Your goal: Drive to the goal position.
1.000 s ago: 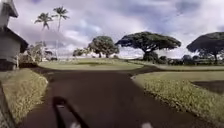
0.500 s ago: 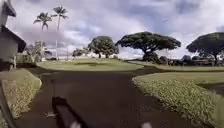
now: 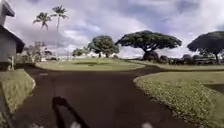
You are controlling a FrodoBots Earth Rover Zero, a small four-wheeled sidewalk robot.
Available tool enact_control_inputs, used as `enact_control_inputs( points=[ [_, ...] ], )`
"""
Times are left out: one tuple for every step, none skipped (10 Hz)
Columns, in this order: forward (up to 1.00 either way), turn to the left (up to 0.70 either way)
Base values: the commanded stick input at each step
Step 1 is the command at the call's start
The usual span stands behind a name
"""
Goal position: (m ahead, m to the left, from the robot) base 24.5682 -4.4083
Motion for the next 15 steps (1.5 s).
enact_control_inputs(
  points=[
    [0.50, 0.00],
    [0.50, 0.00],
    [0.50, 0.00],
    [0.50, 0.00],
    [0.50, 0.00],
    [0.50, 0.14],
    [0.50, 0.13],
    [0.50, 0.00],
    [0.50, 0.00],
    [0.50, 0.00],
    [0.50, 0.09],
    [0.50, 0.25],
    [0.50, 0.27],
    [0.50, 0.00],
    [0.50, 0.00]
  ],
)
